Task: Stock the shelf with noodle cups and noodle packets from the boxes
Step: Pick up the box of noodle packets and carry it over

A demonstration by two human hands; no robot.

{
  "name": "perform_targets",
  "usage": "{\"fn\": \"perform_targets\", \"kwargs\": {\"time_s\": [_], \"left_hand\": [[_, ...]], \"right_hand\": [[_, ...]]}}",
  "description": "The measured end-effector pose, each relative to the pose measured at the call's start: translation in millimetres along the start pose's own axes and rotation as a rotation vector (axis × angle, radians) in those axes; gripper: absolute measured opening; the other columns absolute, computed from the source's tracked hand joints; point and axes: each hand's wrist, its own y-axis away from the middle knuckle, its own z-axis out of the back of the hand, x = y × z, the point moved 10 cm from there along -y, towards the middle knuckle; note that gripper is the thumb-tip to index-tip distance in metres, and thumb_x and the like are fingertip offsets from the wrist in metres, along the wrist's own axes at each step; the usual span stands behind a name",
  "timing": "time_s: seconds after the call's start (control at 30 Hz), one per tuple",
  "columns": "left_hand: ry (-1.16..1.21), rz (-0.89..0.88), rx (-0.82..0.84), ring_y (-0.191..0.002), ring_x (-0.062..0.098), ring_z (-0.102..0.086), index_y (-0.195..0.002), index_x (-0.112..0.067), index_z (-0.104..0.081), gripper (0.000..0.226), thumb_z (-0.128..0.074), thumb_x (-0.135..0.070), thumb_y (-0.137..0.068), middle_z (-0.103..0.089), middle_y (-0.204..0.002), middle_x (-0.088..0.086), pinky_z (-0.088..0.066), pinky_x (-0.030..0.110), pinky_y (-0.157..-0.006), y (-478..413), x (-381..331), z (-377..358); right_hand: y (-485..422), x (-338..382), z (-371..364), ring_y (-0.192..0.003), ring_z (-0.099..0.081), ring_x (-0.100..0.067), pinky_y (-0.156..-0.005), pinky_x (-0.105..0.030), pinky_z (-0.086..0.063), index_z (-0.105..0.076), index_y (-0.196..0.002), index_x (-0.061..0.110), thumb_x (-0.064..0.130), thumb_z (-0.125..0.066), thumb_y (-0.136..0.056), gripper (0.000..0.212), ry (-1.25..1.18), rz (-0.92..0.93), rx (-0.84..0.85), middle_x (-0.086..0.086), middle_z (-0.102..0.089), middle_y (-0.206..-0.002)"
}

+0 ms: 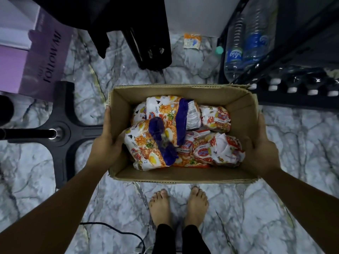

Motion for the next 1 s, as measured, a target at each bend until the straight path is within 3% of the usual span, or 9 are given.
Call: {"fn": "perform_targets", "kwargs": {"time_s": [0.07,0.17,0.23,0.37,0.47,0.6,0.77,0.9,1.0], "left_hand": [[-0.016,0.004,-0.013,-0.061,0.030,-0.056,-0.163,-0.040,0.006,0.089,-0.056,-0.017,-0.103,-0.065,-0.086,0.022,-0.042,0.039,-0.063,-1,0,1],[-0.055,-0.028,-0.022,-0.053,0.016,-0.043,-0.164,-0.035,0.007,0.090,-0.053,-0.008,-0.102,-0.055,-0.073,0.010,-0.037,0.037,-0.054,0,-5,1],[-0.073,-0.068,-0.030,-0.051,0.017,-0.042,-0.164,-0.028,0.006,0.090,-0.053,-0.004,-0.100,-0.051,-0.067,0.007,-0.036,0.034,-0.052,1,-8,2],[-0.057,-0.083,-0.030,-0.053,0.022,-0.047,-0.164,-0.031,0.006,0.093,-0.053,-0.001,-0.098,-0.057,-0.069,0.015,-0.044,0.044,-0.057,1,-9,6],[-0.058,-0.119,-0.021,-0.056,0.031,-0.050,-0.164,-0.031,0.004,0.094,-0.053,0.000,-0.097,-0.054,-0.065,0.011,-0.046,0.048,-0.062,4,-18,12],[-0.062,-0.179,-0.008,-0.061,0.040,-0.059,-0.165,-0.030,0.001,0.096,-0.055,0.002,-0.095,-0.059,-0.068,0.018,-0.051,0.052,-0.061,16,-29,19],[-0.089,-0.257,-0.001,-0.044,0.026,-0.050,-0.165,-0.022,-0.003,0.095,-0.059,0.003,-0.093,-0.053,-0.052,0.008,-0.045,0.044,-0.048,49,-42,29],[-0.128,-0.308,0.022,-0.052,0.028,-0.054,-0.164,-0.037,0.003,0.092,-0.052,-0.017,-0.092,-0.057,-0.060,0.008,-0.048,0.042,-0.058,85,-50,42],[-0.080,-0.302,0.065,-0.059,0.026,-0.057,-0.164,-0.037,0.000,0.098,-0.058,0.001,-0.094,-0.063,-0.072,0.016,-0.049,0.046,-0.061,115,-62,55]], "right_hand": [[-1,-2,0,-0.066,-0.059,-0.034,-0.066,-0.044,-0.052,0.013,-0.151,0.061,0.033,-0.049,-0.104,0.083,0.000,0.001,-0.003,-0.016,-0.061,-0.075],[-3,-1,-2,-0.061,-0.057,-0.032,-0.062,-0.042,-0.050,0.017,-0.149,0.063,0.030,-0.046,-0.104,0.084,-0.016,0.040,-0.001,-0.016,-0.061,-0.073],[-4,0,-2,-0.061,-0.058,-0.031,-0.061,-0.040,-0.049,0.019,-0.148,0.063,0.028,-0.045,-0.104,0.085,-0.031,0.067,0.009,-0.014,-0.062,-0.073],[-2,0,-1,-0.059,-0.057,-0.030,-0.058,-0.037,-0.045,0.022,-0.146,0.062,0.028,-0.045,-0.105,0.086,-0.021,0.100,0.018,-0.015,-0.061,-0.071],[5,-2,6,-0.065,-0.060,-0.034,-0.063,-0.042,-0.051,0.019,-0.153,0.052,0.032,-0.042,-0.106,0.080,-0.016,0.102,0.021,-0.019,-0.065,-0.079],[27,-8,17,-0.068,-0.063,-0.038,-0.066,-0.047,-0.054,0.014,-0.156,0.048,0.035,-0.040,-0.103,0.076,-0.025,0.074,0.024,-0.025,-0.068,-0.086],[73,-16,48,-0.063,-0.061,-0.039,-0.057,-0.036,-0.040,-0.004,-0.164,0.025,0.041,-0.037,-0.094,0.079,-0.018,0.065,-0.033,-0.016,-0.060,-0.071],[116,-26,70,-0.045,-0.044,-0.019,-0.046,-0.026,-0.026,-0.002,-0.163,0.026,0.038,-0.039,-0.094,0.080,-0.026,0.067,0.007,0.008,-0.042,-0.054],[150,-41,94,-0.044,-0.039,-0.011,-0.045,-0.026,-0.025,-0.004,-0.163,0.024,0.022,-0.050,-0.102,0.077,-0.006,0.028,-0.016,0.007,-0.040,-0.052]]}}
